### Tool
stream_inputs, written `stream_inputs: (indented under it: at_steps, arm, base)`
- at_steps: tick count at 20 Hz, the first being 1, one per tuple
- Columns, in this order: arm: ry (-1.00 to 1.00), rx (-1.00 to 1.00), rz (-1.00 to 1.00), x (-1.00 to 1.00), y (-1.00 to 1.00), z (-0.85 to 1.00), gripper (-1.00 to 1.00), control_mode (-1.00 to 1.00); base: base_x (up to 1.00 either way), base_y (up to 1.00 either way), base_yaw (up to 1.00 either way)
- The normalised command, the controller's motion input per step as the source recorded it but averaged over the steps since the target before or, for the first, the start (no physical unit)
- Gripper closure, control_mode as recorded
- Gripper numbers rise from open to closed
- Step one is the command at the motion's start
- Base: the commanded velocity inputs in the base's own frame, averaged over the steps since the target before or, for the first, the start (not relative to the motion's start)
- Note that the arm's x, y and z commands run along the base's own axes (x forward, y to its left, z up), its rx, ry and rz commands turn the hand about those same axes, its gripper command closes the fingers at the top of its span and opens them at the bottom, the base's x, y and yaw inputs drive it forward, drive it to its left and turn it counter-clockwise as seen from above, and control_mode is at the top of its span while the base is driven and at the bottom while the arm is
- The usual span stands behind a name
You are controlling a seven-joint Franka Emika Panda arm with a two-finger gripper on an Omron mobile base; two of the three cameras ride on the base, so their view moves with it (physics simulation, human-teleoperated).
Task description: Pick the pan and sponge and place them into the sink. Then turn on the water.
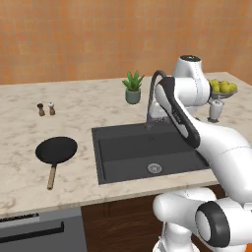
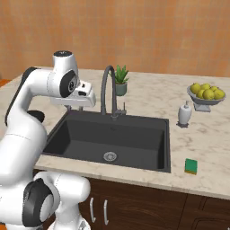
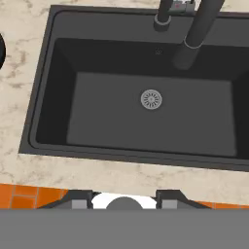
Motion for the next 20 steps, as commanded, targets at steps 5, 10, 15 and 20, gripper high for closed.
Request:
stream_inputs:
  at_steps: [5,10,15,20]
  arm:
    - [0.0,-0.01,-0.01,-0.08,0.77,-0.24,-1.0,-1.0]
    - [0.06,-0.03,0.01,-0.04,1.0,-0.45,-1.0,-1.0]
    - [0.14,0.0,0.0,0.14,0.9,-0.37,-1.0,-1.0]
    - [0.05,-0.01,-0.04,0.16,0.29,-0.1,-1.0,-1.0]
  base:
    - [0.0,0.0,0.0]
    - [0.0,0.0,0.0]
    - [0.0,0.0,0.0]
    - [0.0,0.0,0.0]
